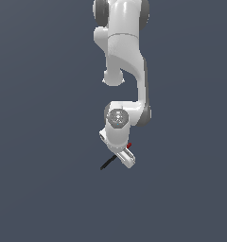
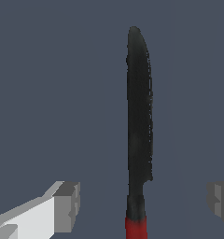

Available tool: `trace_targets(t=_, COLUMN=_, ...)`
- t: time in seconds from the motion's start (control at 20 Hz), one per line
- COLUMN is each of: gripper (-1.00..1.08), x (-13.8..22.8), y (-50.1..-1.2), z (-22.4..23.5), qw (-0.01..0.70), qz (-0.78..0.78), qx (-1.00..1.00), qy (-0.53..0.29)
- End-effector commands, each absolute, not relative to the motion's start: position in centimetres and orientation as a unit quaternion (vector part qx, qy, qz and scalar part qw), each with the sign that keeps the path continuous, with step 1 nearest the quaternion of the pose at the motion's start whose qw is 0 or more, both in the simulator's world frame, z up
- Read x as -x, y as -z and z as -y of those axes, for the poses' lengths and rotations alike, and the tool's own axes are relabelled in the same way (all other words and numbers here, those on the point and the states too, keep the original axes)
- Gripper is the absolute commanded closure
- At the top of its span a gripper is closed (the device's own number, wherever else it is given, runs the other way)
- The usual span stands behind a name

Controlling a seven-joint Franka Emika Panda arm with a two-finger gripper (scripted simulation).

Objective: Pick up the object and move it to a goal position.

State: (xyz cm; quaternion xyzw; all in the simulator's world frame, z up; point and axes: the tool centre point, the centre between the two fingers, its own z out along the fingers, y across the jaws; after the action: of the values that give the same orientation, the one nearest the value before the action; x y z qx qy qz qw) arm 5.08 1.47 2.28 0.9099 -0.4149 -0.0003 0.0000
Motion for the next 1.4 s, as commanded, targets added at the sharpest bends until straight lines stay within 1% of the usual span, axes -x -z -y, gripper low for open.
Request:
trace_targets(t=0.0, gripper=-0.92, x=-5.1, y=-1.3, z=-1.5, qw=0.0, qz=0.415, qx=-0.91, qy=0.0)
trace_targets(t=0.25, gripper=-0.92, x=-5.2, y=-0.8, z=-1.5, qw=0.0, qz=0.415, qx=-0.91, qy=0.0)
trace_targets(t=0.3, gripper=1.08, x=-5.2, y=-0.8, z=-1.5, qw=0.0, qz=0.415, qx=-0.91, qy=0.0)
trace_targets(t=0.95, gripper=1.08, x=-5.3, y=-1.2, z=-1.5, qw=0.0, qz=0.416, qx=-0.91, qy=-0.001)
trace_targets(t=1.15, gripper=1.08, x=-5.4, y=-2.6, z=-1.5, qw=0.0, qz=0.416, qx=-0.91, qy=-0.001)
trace_targets(t=1.35, gripper=1.08, x=-5.5, y=-5.0, z=-1.5, qw=-0.001, qz=0.416, qx=-0.909, qy=-0.001)
